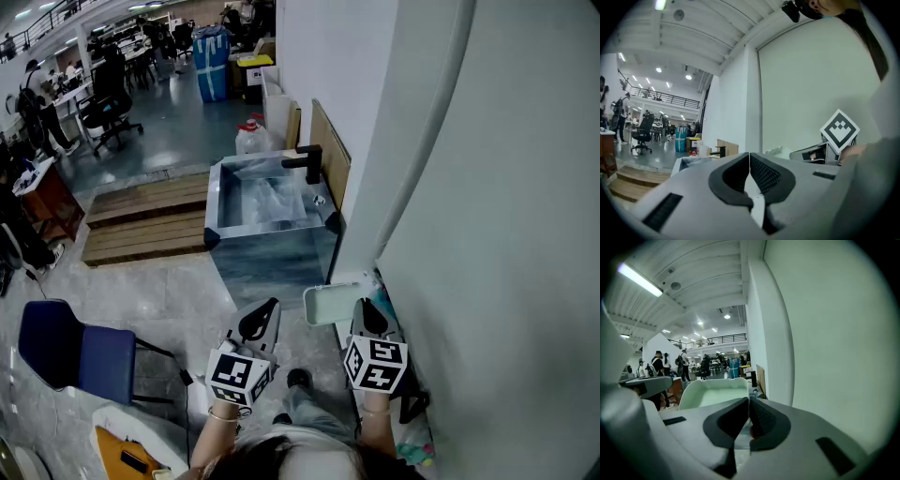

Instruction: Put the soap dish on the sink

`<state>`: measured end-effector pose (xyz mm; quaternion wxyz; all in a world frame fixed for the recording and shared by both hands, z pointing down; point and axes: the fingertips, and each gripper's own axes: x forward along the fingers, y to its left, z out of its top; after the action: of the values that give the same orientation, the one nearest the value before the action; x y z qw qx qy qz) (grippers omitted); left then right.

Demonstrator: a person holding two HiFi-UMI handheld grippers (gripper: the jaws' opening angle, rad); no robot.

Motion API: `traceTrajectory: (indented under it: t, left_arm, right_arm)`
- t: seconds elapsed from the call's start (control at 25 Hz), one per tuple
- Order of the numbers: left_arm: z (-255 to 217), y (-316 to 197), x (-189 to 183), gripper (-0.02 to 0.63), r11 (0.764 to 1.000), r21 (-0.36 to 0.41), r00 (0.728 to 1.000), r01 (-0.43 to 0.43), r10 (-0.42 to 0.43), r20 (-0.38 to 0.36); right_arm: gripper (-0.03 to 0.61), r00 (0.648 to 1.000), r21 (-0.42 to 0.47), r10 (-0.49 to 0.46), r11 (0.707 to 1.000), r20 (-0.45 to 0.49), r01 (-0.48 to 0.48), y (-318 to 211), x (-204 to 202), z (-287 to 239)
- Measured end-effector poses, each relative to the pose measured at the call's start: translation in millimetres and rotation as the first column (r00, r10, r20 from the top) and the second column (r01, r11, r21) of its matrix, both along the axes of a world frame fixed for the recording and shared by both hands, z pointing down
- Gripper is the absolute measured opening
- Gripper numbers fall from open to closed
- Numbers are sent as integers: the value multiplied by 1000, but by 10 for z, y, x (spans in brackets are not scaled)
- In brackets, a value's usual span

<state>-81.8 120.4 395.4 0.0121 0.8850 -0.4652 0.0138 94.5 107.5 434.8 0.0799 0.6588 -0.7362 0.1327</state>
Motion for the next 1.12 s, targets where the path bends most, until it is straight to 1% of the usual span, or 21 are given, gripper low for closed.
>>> traceTrajectory:
  t: [0.24,0.56,0.88,1.0,1.12]
  left_arm:
    - [-5,-266,31,9,1000,2,1000,-14,14,7]
    - [-56,-700,3,9,1000,7,1000,-12,12,22]
    - [-35,-1168,-12,9,1000,-1,999,21,-21,31]
    - [-6,-1343,11,11,999,-10,999,37,-36,39]
    - [17,-1504,65,10,998,-11,998,55,-54,30]
  right_arm:
    - [31,1000,4,2,1000,6,-2,-275,-26,25]
    - [31,999,-5,-37,999,-3,37,-748,-116,27]
    - [31,997,-13,-79,997,4,79,-1273,-176,85]
    - [31,995,-18,-96,995,2,96,-1456,-156,108]
    - [31,994,-21,-110,994,0,110,-1627,-95,141]
